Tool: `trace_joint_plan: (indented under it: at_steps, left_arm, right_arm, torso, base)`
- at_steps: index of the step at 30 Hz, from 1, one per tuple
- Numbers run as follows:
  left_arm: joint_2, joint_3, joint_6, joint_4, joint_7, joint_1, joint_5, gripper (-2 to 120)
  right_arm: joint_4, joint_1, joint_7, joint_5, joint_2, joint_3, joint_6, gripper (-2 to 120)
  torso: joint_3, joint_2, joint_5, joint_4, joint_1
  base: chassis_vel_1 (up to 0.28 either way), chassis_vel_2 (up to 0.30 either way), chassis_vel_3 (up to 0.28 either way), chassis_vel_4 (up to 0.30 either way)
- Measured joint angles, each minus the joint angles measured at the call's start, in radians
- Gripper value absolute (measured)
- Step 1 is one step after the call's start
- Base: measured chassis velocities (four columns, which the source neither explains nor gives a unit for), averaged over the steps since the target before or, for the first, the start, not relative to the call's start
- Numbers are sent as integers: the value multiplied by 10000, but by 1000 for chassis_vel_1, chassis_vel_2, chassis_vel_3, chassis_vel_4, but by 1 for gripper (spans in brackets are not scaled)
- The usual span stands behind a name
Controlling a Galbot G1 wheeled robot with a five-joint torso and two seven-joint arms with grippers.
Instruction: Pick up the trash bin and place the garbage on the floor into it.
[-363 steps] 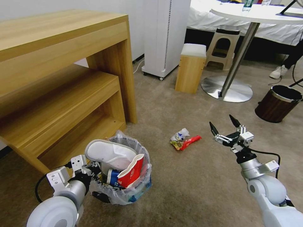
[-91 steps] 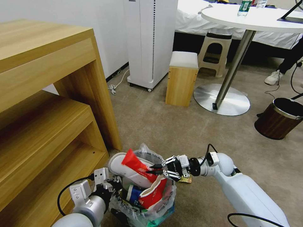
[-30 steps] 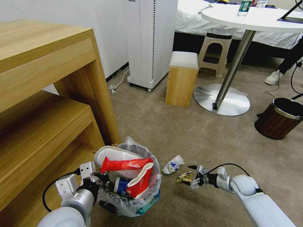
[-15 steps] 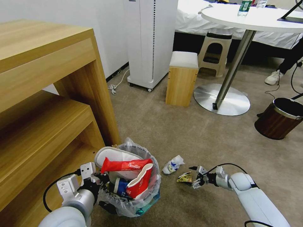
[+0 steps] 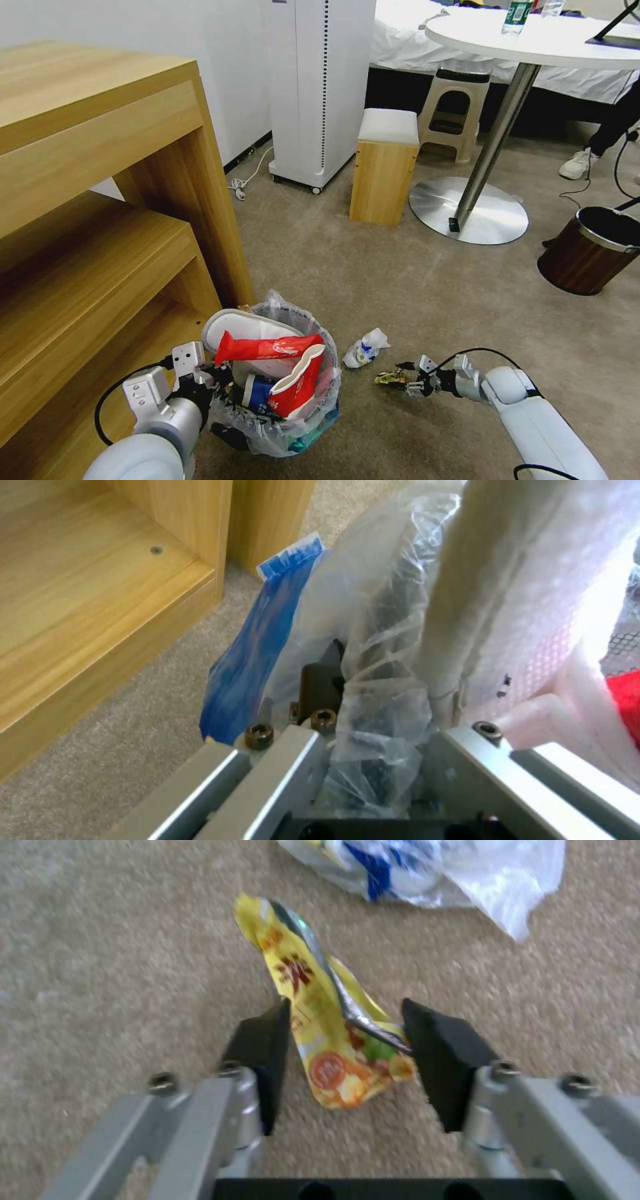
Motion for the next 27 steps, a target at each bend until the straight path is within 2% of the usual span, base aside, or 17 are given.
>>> trace_joint_plan:
  at_steps: [2,6,7,12,19,23,26,27]
  left_arm:
    - [0,1,0,4,0,0,0,1]
    - [-3,10,0,5,0,-3,-1,1]
    - [-3,10,0,5,0,-3,-1,1]
    - [22,0,0,14,6,-1,-1,1]
    - [32,-1,0,36,12,-21,-3,1]
    - [38,-7,0,46,18,-25,-7,1]
    - [40,-2,0,67,24,-44,-21,1]
    - [40,-2,0,67,24,-44,-21,1]
  right_arm:
    - [-23,11,29,-48,-13,22,0,38]
    - [-65,28,236,-120,-73,75,0,18]
    - [-65,28,236,-120,-73,75,0,18]
    - [-60,20,599,-64,-104,94,-18,1]
    - [72,-29,1177,224,-165,78,-53,0]
    - [668,-246,1667,884,-341,39,-54,0]
    - [2380,-671,1588,2746,-674,-180,538,0]
    - [2380,-671,1588,2746,-674,-180,538,0]
  torso:
    - [0,0,0,0,0]
    - [0,0,0,0,0]
    - [0,0,0,0,0]
    - [0,0,0,0,0]
    - [0,0,1,0,0]
    - [0,0,1,-1,0]
    - [0,1,-1,-2,0]
    - [0,1,-1,-2,0]
  base:
    - [0,0,0,0]
    - [0,0,0,0]
    - [0,0,0,0]
    - [0,0,0,0]
    - [0,0,0,0]
    - [0,0,0,0]
    - [0,0,0,0]
    - [0,0,0,0]
